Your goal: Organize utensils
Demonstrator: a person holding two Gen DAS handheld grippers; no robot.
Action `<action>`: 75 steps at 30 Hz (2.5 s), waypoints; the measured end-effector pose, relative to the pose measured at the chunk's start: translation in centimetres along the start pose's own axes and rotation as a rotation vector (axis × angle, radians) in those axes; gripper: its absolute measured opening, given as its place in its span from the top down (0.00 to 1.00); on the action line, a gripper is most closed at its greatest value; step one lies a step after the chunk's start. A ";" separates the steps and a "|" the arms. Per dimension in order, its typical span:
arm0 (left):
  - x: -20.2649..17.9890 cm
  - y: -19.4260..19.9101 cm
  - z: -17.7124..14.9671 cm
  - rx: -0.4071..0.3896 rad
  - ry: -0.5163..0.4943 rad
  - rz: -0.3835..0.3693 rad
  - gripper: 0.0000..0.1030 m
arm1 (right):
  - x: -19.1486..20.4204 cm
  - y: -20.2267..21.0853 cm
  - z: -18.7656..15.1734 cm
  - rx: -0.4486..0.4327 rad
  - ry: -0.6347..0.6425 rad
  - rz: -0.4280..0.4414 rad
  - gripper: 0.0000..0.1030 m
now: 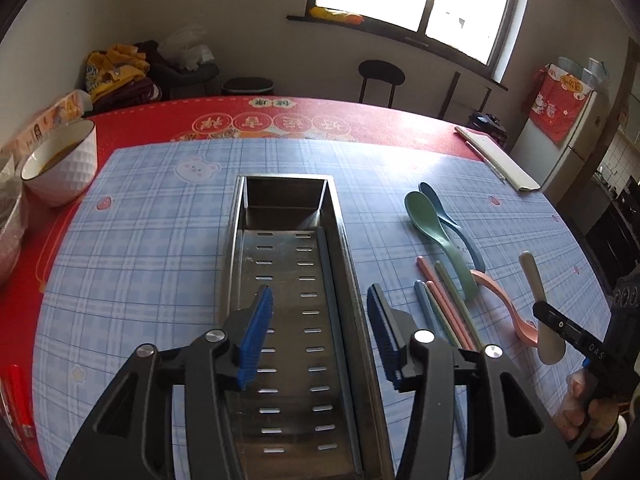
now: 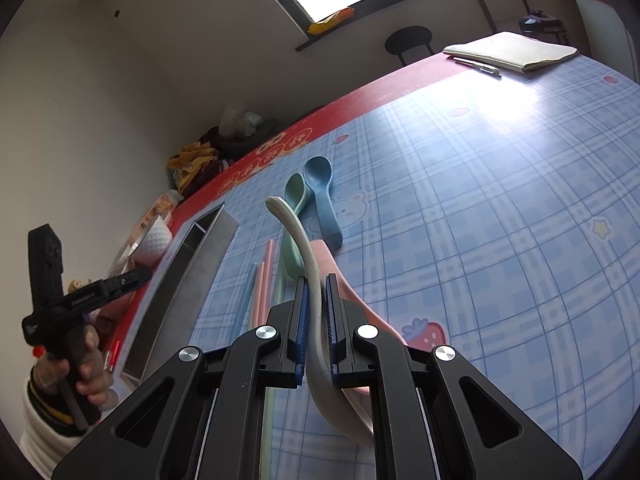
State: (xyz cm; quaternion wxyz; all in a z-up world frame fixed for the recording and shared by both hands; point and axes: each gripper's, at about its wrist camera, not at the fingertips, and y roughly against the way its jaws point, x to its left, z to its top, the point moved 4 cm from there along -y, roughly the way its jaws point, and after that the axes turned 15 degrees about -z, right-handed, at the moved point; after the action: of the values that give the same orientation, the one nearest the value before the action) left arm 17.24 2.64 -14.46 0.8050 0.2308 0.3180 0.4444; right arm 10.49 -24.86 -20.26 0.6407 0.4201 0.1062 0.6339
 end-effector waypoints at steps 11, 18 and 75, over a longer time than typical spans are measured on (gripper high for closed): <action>4.9 3.6 -2.6 -0.135 -0.144 0.124 0.07 | 1.0 -1.3 0.3 0.073 0.055 -0.151 0.92; 7.2 3.9 -3.1 -0.201 -0.110 0.109 0.06 | 4.0 -1.2 2.0 0.102 0.058 -0.173 0.92; 10.2 7.4 -3.0 -0.374 0.072 0.093 0.06 | 24.4 -9.1 2.6 0.140 0.291 -0.136 0.40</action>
State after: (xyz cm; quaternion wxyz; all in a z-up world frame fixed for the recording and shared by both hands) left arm 15.00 15.37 -14.79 0.8006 0.0756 0.2475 0.5405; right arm 23.03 -2.45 -15.05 0.6292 0.3595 0.2699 0.6340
